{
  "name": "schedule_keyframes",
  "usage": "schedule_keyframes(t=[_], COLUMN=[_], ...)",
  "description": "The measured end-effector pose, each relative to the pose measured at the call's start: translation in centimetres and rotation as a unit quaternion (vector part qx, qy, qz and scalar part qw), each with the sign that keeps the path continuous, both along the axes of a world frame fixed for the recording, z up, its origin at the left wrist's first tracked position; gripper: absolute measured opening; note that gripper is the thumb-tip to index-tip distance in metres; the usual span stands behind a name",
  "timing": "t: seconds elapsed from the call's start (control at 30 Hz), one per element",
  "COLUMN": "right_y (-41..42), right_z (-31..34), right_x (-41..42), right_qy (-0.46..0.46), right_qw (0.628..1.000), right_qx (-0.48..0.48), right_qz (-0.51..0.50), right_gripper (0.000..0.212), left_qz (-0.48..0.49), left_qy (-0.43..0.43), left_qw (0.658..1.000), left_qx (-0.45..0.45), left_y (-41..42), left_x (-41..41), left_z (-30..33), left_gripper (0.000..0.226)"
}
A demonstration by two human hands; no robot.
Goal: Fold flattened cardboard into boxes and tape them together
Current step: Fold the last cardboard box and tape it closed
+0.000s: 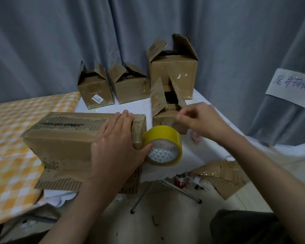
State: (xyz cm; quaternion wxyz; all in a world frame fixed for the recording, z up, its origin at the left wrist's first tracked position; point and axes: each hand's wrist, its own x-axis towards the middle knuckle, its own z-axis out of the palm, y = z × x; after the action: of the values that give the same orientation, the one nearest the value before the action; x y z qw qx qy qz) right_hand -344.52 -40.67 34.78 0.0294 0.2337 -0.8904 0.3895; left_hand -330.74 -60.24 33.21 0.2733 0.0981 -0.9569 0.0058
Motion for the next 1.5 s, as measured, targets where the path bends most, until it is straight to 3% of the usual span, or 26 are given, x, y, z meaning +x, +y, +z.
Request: schedule_keyframes(t=[0.07,0.17,0.43,0.5,0.63,0.73,0.93,1.2,1.37,1.5], right_y=[-2.3,-4.3,-4.6,-4.6,-4.7,-4.6,-4.1,-0.3,0.1,-0.1], right_z=[0.3,0.8,1.2,1.1,1.0,1.0,0.6,0.8,0.8,1.0], right_x=[1.5,1.8,1.2,1.3,1.7,1.8,1.7,2.0,2.4,2.7], right_qy=[-0.107,-0.195,-0.274,-0.279,-0.269,-0.263,-0.258,-0.268,-0.27,-0.241], right_qw=[0.988,0.968,0.946,0.946,0.951,0.953,0.953,0.951,0.938,0.934], right_qx=[-0.069,-0.042,-0.061,-0.065,-0.062,-0.064,-0.073,-0.127,-0.185,-0.227], right_qz=[0.09,0.154,0.158,0.152,0.14,0.138,0.139,0.085,0.108,0.136], right_gripper=[0.015,0.017,0.012,0.011,0.006,0.006,0.006,0.008,0.01,0.011], left_qz=[-0.004,-0.01,-0.014,0.003,0.005,0.027,0.047,0.021,-0.045,-0.136], left_qy=[0.008,0.012,-0.02,-0.029,-0.014,-0.054,-0.063,-0.113,-0.125,-0.031], left_qw=[1.0,1.0,0.999,0.999,0.994,0.994,0.995,0.985,0.978,0.967], left_qx=[0.004,0.013,0.027,0.045,0.106,0.088,0.062,0.125,0.16,0.212], left_y=[0.0,0.0,0.0,0.2,0.1,0.3,0.9,0.3,-0.5,0.0], left_x=[0.0,0.0,0.6,0.6,-1.0,-2.1,-2.9,-3.3,-3.5,-3.4], left_z=[-0.1,-0.2,0.5,1.2,3.1,3.4,3.2,3.3,3.8,5.1], left_gripper=[0.089,0.088,0.103,0.1,0.057,0.041,0.037,0.038,0.059,0.027])
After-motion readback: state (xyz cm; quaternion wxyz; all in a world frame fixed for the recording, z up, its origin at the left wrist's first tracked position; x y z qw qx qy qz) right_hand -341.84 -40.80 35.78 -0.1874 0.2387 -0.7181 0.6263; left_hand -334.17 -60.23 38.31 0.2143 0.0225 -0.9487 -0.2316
